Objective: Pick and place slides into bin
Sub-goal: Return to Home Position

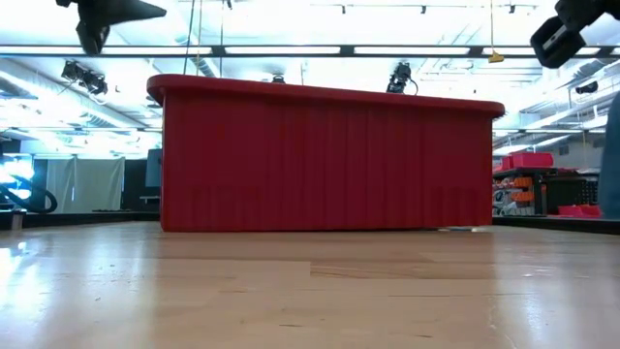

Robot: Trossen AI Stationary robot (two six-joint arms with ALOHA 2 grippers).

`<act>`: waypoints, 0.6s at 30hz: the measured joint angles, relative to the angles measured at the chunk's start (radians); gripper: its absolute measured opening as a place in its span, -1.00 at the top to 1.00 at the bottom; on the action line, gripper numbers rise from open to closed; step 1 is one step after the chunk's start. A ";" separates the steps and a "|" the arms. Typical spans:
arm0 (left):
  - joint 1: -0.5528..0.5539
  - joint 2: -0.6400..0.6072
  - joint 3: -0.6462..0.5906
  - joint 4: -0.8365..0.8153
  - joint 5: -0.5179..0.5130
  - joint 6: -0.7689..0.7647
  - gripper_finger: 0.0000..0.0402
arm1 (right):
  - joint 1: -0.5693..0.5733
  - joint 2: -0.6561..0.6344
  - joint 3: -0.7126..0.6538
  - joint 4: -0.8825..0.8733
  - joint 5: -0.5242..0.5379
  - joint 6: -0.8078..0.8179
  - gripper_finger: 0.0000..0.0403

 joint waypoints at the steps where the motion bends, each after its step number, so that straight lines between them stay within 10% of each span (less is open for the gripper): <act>1: -0.005 -0.037 0.000 -0.003 -0.014 0.032 0.35 | 0.000 0.000 0.004 0.001 0.000 -0.006 0.26; 18: -0.028 -0.352 0.001 -0.073 0.043 0.234 0.44 | 0.000 0.000 0.010 -0.003 0.000 -0.012 0.26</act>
